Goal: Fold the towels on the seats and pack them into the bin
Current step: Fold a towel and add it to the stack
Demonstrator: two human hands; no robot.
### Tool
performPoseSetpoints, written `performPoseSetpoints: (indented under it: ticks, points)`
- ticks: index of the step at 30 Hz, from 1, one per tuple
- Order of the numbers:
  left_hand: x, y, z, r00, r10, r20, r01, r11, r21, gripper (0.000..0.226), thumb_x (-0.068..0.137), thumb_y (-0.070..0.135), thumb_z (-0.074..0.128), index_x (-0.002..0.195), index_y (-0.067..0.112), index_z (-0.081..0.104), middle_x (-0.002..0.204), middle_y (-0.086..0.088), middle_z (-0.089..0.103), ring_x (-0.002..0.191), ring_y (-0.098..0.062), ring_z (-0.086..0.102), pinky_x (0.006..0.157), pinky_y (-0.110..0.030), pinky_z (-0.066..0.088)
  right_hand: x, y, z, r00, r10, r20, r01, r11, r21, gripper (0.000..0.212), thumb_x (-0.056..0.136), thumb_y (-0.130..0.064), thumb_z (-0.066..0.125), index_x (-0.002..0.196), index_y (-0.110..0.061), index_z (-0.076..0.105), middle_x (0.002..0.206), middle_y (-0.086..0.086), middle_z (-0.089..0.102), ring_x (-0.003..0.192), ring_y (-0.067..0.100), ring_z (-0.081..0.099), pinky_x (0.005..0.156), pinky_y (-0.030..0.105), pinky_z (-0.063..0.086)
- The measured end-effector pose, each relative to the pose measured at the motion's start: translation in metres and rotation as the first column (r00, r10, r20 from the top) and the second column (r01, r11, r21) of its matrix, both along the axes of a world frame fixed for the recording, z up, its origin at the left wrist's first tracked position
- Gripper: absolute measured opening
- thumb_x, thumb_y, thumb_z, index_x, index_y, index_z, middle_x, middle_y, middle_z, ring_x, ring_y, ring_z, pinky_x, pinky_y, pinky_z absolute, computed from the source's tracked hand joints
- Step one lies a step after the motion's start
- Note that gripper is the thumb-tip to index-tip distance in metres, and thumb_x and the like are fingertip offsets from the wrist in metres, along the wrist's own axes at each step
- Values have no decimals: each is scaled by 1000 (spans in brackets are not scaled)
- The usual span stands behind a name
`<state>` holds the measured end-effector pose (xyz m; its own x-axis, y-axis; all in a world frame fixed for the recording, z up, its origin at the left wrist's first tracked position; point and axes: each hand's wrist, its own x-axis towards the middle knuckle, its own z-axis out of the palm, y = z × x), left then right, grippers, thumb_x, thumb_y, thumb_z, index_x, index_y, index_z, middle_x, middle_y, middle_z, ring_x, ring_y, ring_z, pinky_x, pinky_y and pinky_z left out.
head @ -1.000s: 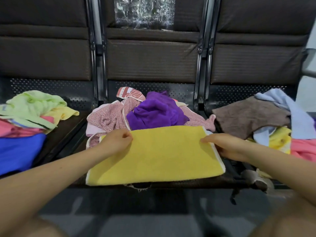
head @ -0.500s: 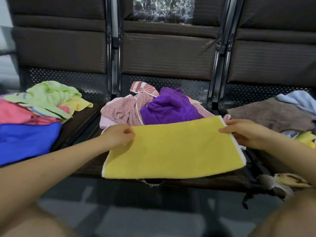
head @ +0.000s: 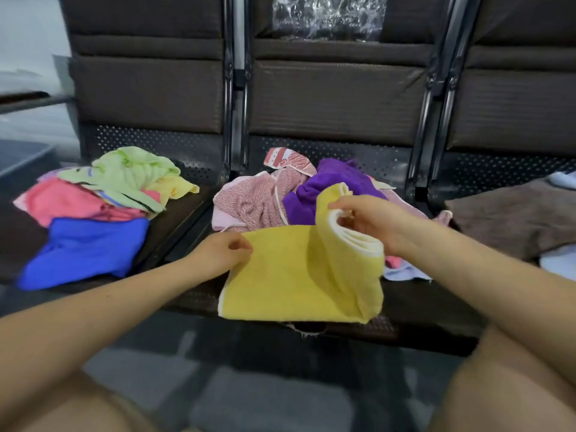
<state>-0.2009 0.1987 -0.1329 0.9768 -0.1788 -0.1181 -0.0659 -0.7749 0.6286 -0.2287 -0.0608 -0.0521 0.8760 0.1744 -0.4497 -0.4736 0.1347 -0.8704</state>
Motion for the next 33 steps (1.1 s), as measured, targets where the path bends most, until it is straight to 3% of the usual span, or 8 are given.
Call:
performPoseSetpoints:
  ticks: [4,9,12,17,23,25,28,33]
  points:
    - [-6,-18,11,953,215,-213,-285,875,-392,31,98,34,42,81,19,64,81,0,62,72,-14,56,67,-29,44,11,46,-6,996,91,-18,-89,992,85,12,96,-13,53,94,-2,59,79,15,69,67,21,69,66,26,58]
    - [-9,-36,11,891,210,-403,-403,775,-487,61,77,57,66,121,15,62,111,-4,68,103,-24,65,95,-40,51,19,54,-17,980,196,40,-185,964,-191,27,96,-17,54,119,-3,53,88,14,64,73,22,64,66,27,56]
    - [-8,-39,8,910,121,-398,-302,850,-431,46,80,31,75,120,13,63,112,-6,69,102,-25,66,96,-42,51,23,30,-14,985,97,146,-40,935,-352,21,95,-14,54,113,-3,58,78,8,61,62,16,58,54,23,48]
    - [-5,-35,20,930,242,-277,-355,787,-505,24,93,19,57,116,16,61,109,-5,66,97,-22,62,82,-32,51,21,-14,-25,971,168,171,-15,754,-656,20,93,-31,60,87,-11,59,79,9,62,66,19,58,55,26,46]
    - [-20,-9,7,983,155,-95,-150,987,61,50,93,28,54,140,16,42,134,-8,54,121,-27,51,92,-29,41,5,0,-47,892,416,-177,-412,588,-696,54,86,-53,61,110,-6,61,91,9,64,69,16,63,55,23,53]
    - [-24,-8,5,982,166,-92,-155,981,119,56,92,31,56,143,16,39,135,-9,53,121,-27,51,90,-30,40,4,8,-54,895,421,-149,-404,623,-669,52,84,-51,65,115,-9,60,96,8,65,76,18,64,58,24,53]
    - [-27,-8,10,952,228,-202,-261,952,-157,46,90,24,61,133,13,51,122,-3,59,108,-22,58,86,-28,44,6,17,-62,938,343,-54,-316,780,-540,43,83,-31,72,119,-12,60,112,7,69,101,22,66,82,35,57]
    - [-34,3,23,792,133,-596,-528,640,-559,35,88,24,67,119,9,63,109,-9,71,97,-21,68,75,-30,53,-3,41,-51,980,170,101,-133,946,-297,27,84,-6,64,111,-5,65,99,8,74,92,22,70,80,32,55]
